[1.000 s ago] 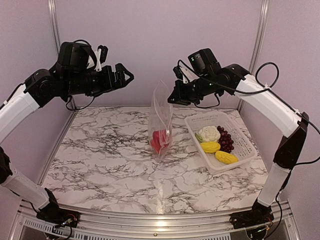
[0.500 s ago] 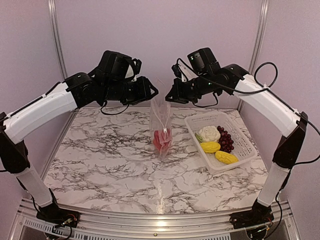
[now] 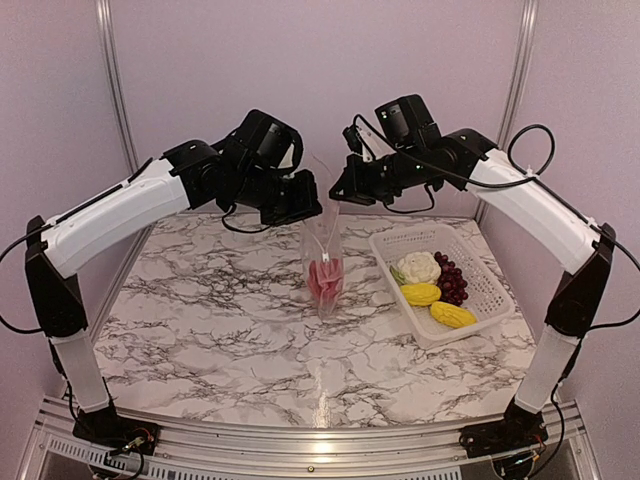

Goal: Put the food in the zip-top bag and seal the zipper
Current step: Adjust the zipper food storage bag at the center of the board.

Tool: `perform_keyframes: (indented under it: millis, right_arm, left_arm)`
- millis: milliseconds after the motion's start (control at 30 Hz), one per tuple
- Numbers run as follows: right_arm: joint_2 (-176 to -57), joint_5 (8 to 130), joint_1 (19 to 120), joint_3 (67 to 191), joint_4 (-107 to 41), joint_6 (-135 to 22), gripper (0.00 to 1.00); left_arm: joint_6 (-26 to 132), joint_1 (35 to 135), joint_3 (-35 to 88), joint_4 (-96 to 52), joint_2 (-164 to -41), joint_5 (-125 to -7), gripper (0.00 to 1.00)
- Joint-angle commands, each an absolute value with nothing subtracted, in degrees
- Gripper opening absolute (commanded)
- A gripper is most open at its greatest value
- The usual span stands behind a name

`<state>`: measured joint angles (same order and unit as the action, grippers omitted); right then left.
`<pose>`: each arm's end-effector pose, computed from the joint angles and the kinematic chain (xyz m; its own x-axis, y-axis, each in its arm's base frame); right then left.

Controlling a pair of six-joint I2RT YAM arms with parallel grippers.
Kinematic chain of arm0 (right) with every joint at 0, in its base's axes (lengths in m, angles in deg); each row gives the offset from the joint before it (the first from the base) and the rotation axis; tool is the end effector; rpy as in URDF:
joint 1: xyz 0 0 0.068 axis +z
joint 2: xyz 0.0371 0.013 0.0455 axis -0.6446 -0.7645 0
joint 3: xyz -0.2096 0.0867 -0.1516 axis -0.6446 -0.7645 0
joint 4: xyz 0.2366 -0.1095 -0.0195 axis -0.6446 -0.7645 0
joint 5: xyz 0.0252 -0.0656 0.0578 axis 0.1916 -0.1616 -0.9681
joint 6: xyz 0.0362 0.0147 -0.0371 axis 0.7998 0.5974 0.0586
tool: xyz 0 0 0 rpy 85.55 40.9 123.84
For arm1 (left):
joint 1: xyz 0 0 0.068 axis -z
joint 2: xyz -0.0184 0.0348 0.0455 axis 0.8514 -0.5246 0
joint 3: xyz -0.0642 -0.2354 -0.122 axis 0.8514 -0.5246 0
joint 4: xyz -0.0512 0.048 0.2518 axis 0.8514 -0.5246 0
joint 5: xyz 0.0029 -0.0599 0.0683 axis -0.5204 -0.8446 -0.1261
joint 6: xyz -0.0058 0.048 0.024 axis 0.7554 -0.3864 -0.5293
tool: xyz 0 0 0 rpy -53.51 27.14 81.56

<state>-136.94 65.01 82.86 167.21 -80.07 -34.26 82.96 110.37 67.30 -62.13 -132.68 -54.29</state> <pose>0.2820 0.2700 0.4189 -0.7503 -0.0485 -0.6593 -0.4817 0.7233 0.4949 0.2591 -0.3284 0.4052 -0.7347 -0.1420 -0.6633 0.3545 0.7533 -0.5539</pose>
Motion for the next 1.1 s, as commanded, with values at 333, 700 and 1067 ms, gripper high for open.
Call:
perform_keyframes:
  millis: [333,700,1067]
  right_arm:
    - [-135.8,65.6,82.4,167.2,-77.8,-34.1,0.0]
    - [-135.5,65.0,82.4,166.0,-77.5,-34.3,0.0]
    - [-134.7,73.0,82.1,170.8,-81.6,-33.6,0.0]
  left_arm:
    - [80.4,110.9,61.7,-60.2,-123.1,-43.9,0.59]
    - [82.8,110.7,61.4,-61.3,-128.4,-53.2,0.48]
    - [83.7,106.9,67.8,-66.8,-128.2,-46.6,0.0]
